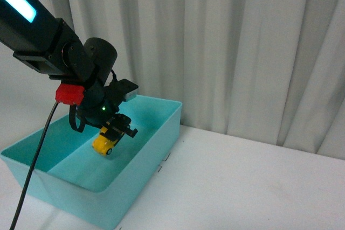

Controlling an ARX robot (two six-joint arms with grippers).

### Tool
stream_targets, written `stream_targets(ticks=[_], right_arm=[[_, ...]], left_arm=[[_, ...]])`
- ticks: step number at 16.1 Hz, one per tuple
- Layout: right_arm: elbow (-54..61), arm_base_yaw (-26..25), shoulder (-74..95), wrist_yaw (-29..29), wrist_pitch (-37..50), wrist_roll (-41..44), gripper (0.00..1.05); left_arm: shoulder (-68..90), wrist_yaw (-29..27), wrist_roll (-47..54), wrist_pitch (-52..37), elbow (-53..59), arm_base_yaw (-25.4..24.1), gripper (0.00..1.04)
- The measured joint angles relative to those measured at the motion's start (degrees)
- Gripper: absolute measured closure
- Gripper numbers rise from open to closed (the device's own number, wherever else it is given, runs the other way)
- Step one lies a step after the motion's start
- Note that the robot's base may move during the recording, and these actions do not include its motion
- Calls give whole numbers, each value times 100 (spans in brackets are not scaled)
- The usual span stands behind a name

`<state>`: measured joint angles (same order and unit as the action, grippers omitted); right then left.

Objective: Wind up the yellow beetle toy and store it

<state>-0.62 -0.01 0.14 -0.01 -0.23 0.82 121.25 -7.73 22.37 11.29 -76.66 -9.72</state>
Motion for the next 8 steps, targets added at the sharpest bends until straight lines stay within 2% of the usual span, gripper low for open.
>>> stream_targets(ticks=[1,2,3,7,8], right_arm=[[0,0,0,0,0,0,7],[0,0,0,0,0,0,7],[0,0,0,0,0,0,7],[0,0,0,0,0,0,7],[0,0,0,0,0,0,7]], left_arm=[[50,22,-2,63,28,2,64],[52,59,-42,164,28,2,59],[52,175,-116,308,28,4,51],[-50,671,-402,374,76,13,5],[-260,791,-485,317,118,13,7]])
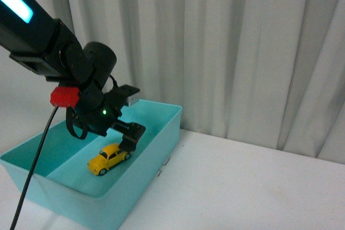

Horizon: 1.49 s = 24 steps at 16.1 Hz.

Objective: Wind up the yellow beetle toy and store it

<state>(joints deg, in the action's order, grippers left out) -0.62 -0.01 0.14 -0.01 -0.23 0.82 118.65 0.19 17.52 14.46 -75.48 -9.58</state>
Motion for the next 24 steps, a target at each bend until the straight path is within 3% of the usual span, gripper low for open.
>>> stream_targets(ticks=[5,8,9,10,12,17,18,24], right_arm=[[0,0,0,0,0,0,7],[0,0,0,0,2,0,7],[0,0,0,0,0,0,7],[0,0,0,-2,2,0,7],[0,0,0,0,2,0,7],[0,0,0,0,0,0,7],[0,0,0,0,0,0,7],[0,0,0,0,0,0,7]], left_arm=[[-2065,879,-177,-940,905,-120,7],[-3626,1366,-258,-833,1799,-385,7],[-4009,1388,-407,-1617,2144,-417,11],[-4907,1252,-999,-3198,3005,-404,25],[-5727,1115,-1458,-4402,4037,-153,45],[-6465,669,-1711,-4933,5692,251,97],[-6671,619,-1742,-4996,5818,308,103],[-7372,85,-1735,-4868,6572,765,103]])
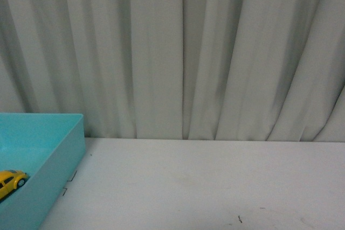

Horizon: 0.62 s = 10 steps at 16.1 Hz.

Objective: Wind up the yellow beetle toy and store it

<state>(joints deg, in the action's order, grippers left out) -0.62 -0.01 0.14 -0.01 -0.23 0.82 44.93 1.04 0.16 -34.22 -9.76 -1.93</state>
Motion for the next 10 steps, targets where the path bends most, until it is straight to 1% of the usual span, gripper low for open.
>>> stream_targets(ticks=[2,10], right_arm=[[0,0,0,2,0,0,7],[0,0,0,0,0,0,7]], left_arm=[[-321,-44,4,59,146,225,103],[-1794,-105,2,1005,726,190,103]])
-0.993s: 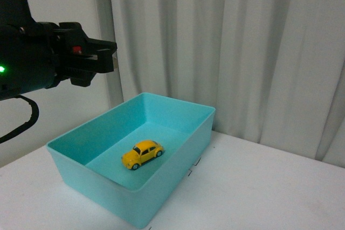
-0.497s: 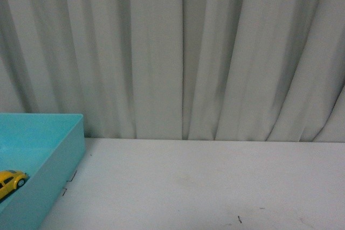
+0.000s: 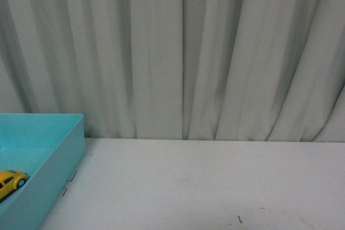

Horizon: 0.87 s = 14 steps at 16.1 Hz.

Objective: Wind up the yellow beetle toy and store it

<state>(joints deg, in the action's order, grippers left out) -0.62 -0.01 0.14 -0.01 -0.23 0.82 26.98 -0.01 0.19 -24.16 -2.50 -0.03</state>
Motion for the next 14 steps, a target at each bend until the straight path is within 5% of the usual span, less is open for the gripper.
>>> stream_targets(ticks=[5,14], right_arm=[[0,0,0,0,0,0,7],[0,0,0,0,0,0,7]], left_arm=[[-1408,0,0,1121,195,0,103],[-1858,-2,0,1661,186,0,103]])
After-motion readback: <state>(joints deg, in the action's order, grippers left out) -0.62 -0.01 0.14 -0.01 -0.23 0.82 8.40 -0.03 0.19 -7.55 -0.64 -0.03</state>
